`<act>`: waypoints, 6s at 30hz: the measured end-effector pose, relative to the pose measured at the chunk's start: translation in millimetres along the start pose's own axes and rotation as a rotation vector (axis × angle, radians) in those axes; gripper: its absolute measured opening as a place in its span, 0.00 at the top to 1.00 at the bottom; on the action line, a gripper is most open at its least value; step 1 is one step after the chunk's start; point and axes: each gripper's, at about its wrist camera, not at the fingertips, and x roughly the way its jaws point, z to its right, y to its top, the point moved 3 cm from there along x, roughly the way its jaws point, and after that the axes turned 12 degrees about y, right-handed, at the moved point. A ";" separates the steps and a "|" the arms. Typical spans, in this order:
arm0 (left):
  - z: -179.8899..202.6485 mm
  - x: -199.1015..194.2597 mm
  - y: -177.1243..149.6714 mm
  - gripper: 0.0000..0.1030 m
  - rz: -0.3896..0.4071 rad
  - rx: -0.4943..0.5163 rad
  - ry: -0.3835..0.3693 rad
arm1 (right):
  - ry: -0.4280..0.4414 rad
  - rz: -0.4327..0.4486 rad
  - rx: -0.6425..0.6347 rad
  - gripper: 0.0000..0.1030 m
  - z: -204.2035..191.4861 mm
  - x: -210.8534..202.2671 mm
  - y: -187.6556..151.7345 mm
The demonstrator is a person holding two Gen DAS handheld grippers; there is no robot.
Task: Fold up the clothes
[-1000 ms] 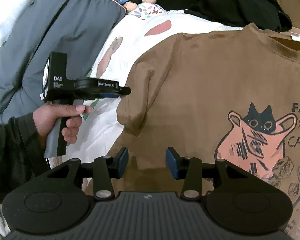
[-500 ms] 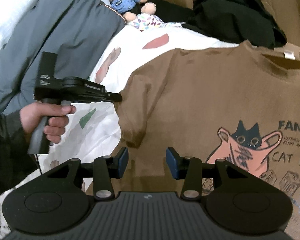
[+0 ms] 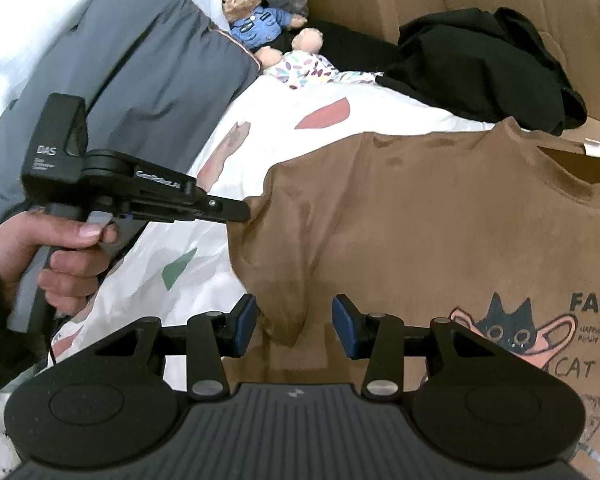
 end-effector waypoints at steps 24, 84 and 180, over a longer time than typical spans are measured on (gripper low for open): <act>53.2 13.5 18.3 0.97 -0.089 -0.058 -0.273 | -0.102 0.074 -0.001 0.55 0.0 57.2 58.5; 77.7 142.2 121.0 0.79 -0.112 0.190 0.153 | -0.134 0.107 0.282 0.83 146.1 5.3 33.9; 5.2 45.9 -91.1 0.76 -0.058 0.300 0.118 | -0.016 -0.052 0.116 0.95 28.4 3.5 -33.3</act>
